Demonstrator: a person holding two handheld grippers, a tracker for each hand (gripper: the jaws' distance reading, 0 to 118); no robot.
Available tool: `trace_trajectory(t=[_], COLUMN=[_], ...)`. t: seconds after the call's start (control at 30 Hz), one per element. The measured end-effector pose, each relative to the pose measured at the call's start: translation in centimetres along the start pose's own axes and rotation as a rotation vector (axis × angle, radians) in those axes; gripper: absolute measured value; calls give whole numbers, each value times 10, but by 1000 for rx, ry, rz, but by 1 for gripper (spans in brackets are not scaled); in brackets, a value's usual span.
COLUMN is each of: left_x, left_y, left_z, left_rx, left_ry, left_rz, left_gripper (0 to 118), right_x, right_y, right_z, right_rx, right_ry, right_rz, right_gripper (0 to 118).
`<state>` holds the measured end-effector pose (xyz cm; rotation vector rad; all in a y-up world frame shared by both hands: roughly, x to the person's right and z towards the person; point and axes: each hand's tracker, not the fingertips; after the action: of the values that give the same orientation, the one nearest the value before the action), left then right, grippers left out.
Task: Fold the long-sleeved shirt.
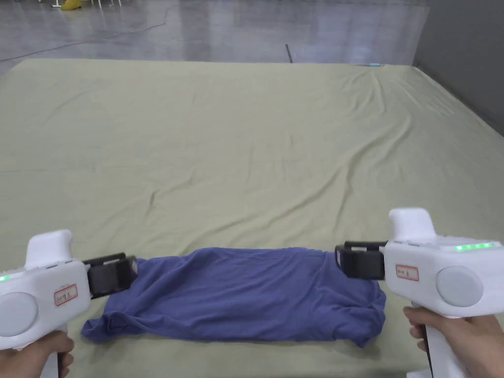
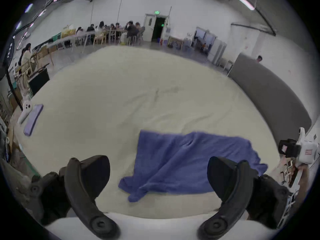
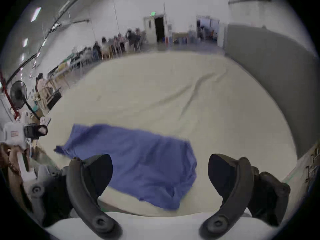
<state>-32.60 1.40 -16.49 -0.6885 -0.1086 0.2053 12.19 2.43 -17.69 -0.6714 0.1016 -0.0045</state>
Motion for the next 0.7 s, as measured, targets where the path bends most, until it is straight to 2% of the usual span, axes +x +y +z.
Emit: trace_trajectory(t=[0.03, 0.07, 0.1, 0.13, 0.17, 0.2, 0.3, 0.33, 0.5, 0.57, 0.63, 0.67, 0.7], left_x=[7, -23, -25, -25, -26, 29, 53, 28, 4, -16, -50, -68, -89], left_y=[4, -1, -1, -2, -3, 7, 8, 14, 18, 26, 23, 25, 26], left_z=[8, -20, -25, -29, -36, 10, 24, 8, 0, -10, -39, -51, -67], left_rx=[42, 65, 75, 75, 64, 111, 105, 35, 46, -5, -59, -93, -145], left_ry=[-19, -26, -16, -6, 1, 36, 35, -16, -13, -27, -55, -68, -96], left_rz=[-4, -12, -26, -44, -61, -112, -123, -30, -33, 0, 93, 136, 197], left_gripper=[103, 83, 35, 0, 0, 0, 0, 0, 0, 0, 13, 13, 59], right_x=[-7, -14, -20, -27, -34, -41, -57, -60, -60, -59, -59, -58, -58], right_y=[5, 7, 8, 9, 9, 8, 4, 3, 4, 5, 5, 5, 4], right_z=[7, 14, 17, 17, 13, 8, -5, -8, -17, -15, -15, -15, -15], right_rx=[50, 113, 152, 157, 124, 85, 99, 89, 70, 65, 62, 59, 53], right_ry=[-13, -13, 11, 17, 14, -19, -46, -56, -59, -48, -38, -32, -26], right_rz=[-12, -34, -43, -38, -24, 3, 36, 49, 34, 36, 46, 47, 47], right_gripper=[112, 103, 74, 35, 2, 2, 2, 2, 2, 2, 2, 2, 2])
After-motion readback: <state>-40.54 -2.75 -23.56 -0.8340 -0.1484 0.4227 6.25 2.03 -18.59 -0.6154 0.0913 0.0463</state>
